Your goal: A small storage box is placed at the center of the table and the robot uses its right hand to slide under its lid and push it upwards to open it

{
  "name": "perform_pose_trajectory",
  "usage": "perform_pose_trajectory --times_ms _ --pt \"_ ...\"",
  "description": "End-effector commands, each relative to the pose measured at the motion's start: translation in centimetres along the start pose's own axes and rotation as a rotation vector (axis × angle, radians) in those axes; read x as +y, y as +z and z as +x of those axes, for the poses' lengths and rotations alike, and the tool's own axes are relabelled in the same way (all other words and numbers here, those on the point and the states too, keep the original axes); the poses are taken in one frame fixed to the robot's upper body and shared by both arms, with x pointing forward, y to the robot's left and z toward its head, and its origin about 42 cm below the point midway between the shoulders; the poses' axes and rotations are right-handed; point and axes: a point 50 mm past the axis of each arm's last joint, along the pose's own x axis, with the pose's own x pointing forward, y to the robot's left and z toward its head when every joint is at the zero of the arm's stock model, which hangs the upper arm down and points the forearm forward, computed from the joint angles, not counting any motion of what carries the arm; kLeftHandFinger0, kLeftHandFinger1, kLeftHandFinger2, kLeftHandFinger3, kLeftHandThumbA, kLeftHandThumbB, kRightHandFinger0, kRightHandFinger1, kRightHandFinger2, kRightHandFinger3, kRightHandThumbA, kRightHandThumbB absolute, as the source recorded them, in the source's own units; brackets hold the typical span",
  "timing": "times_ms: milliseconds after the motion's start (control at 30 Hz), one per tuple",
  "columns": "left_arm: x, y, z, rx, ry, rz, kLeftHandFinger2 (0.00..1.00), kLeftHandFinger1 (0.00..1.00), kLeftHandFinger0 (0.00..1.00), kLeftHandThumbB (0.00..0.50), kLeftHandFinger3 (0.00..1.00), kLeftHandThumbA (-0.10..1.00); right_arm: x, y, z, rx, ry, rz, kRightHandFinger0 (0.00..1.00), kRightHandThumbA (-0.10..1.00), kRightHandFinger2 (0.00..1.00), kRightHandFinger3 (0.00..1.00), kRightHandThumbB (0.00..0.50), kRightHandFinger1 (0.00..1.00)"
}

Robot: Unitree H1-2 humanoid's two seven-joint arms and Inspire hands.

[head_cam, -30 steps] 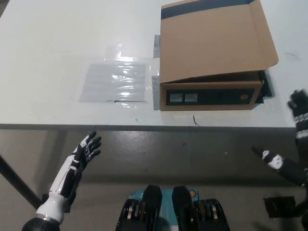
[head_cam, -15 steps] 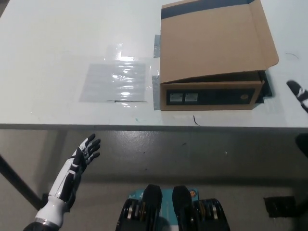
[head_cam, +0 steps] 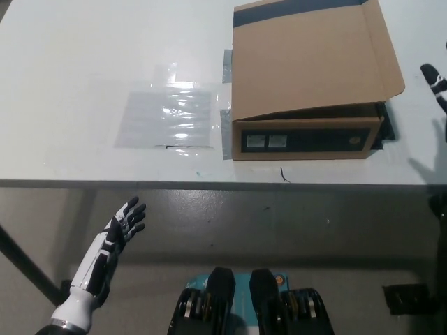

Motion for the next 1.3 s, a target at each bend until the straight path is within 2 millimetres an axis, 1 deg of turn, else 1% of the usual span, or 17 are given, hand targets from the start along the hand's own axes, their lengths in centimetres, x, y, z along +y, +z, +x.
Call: perform_pose_trajectory --times_ms 0,100,133,300,333,400,433,500,533,633,800,900,967,1100,1133,1200,1267 --pt "0.0 1.0 0.3 -0.067 -0.005 0.008 1.0 1.0 1.0 0.252 1.0 1.0 2.2 0.3 2.5 0.006 0.048 0.156 1.0 1.0 1.0 1.0 0.291 1.0" --pt "0.0 1.0 0.2 -0.065 -0.004 0.009 1.0 1.0 1.0 0.255 1.0 1.0 2.4 -0.1 2.8 0.02 0.047 0.182 1.0 1.0 1.0 1.0 0.287 1.0" --pt "0.0 1.0 0.2 -0.056 -0.004 0.005 1.0 1.0 1.0 0.265 1.0 1.0 2.5 -0.4 3.0 0.024 0.048 0.193 1.0 1.0 1.0 1.0 0.282 1.0" --pt "0.2 0.9 0.4 -0.06 -0.006 0.009 1.0 1.0 1.0 0.259 1.0 1.0 3.4 -1.3 3.2 0.053 0.021 0.249 1.0 1.0 1.0 1.0 0.293 1.0" --pt "0.1 0.9 0.3 -0.056 -0.005 0.009 1.0 1.0 1.0 0.266 1.0 1.0 3.5 -1.6 3.2 0.058 0.024 0.259 1.0 1.0 1.0 1.0 0.274 1.0" --pt "0.1 0.9 0.3 -0.051 -0.005 0.006 1.0 1.0 1.0 0.272 1.0 1.0 3.6 -2.0 3.2 0.063 0.026 0.271 1.0 1.0 1.0 1.0 0.269 1.0" --pt "0.1 0.9 0.2 -0.049 -0.005 0.006 1.0 1.0 1.0 0.27 1.0 1.0 3.6 -2.6 3.1 0.074 0.023 0.282 1.0 1.0 1.0 1.0 0.267 1.0" --pt "0.1 0.9 0.2 -0.05 -0.007 0.009 1.0 1.0 1.0 0.26 1.0 1.0 3.8 -3.1 3.0 0.086 0.009 0.292 1.0 1.0 1.0 1.0 0.28 1.0" --pt "0.1 0.9 0.2 -0.052 -0.008 0.01 1.0 1.0 1.0 0.251 1.0 1.0 3.9 -3.3 3.0 0.089 0.009 0.295 1.0 1.0 1.0 1.0 0.267 1.0" --pt "0.1 0.8 0.2 -0.047 -0.007 0.007 1.0 1.0 1.0 0.25 1.0 1.0 4.2 -3.9 2.8 0.102 0.005 0.306 1.0 1.0 1.0 1.0 0.247 1.0" --pt "0.1 0.9 0.2 -0.047 -0.009 0.013 1.0 1.0 1.0 0.251 1.0 1.0 3.9 -4.4 2.6 0.118 -0.021 0.33 1.0 1.0 1.0 1.0 0.248 1.0" --pt "0.2 0.9 0.2 -0.048 -0.004 0.011 1.0 1.0 1.0 0.256 1.0 1.0 3.6 -4.7 2.6 0.121 -0.034 0.325 1.0 1.0 1.0 1.0 0.259 1.0" --pt "0.1 0.8 0.2 -0.046 -0.004 0.01 1.0 1.0 1.0 0.272 1.0 1.0 3.3 -4.7 2.7 0.12 -0.037 0.324 1.0 1.0 1.0 1.0 0.254 1.0" --pt "0.1 0.8 0.3 -0.044 -0.004 0.005 1.0 1.0 1.0 0.278 1.0 1.0 2.9 -4.6 2.9 0.111 -0.047 0.314 1.0 1.0 1.0 1.0 0.259 1.0" --pt "0.1 0.8 0.3 -0.042 -0.004 0.004 1.0 1.0 1.0 0.277 1.0 1.0 2.8 -4.5 2.9 0.107 -0.052 0.315 1.0 1.0 1.0 1.0 0.26 1.0" --pt "0.1 0.7 0.2 -0.05 -0.004 0.01 1.0 1.0 1.0 0.257 1.0 1.0 2.4 -4.3 3.1 0.094 -0.046 0.319 1.0 1.0 1.0 1.0 0.258 1.0" --pt "0.2 0.7 0.1 -0.046 -0.005 0.007 1.0 1.0 1.0 0.257 1.0 1.0 2.1 -4.1 3.3 0.083 -0.039 0.312 1.0 1.0 1.0 1.0 0.262 1.0"
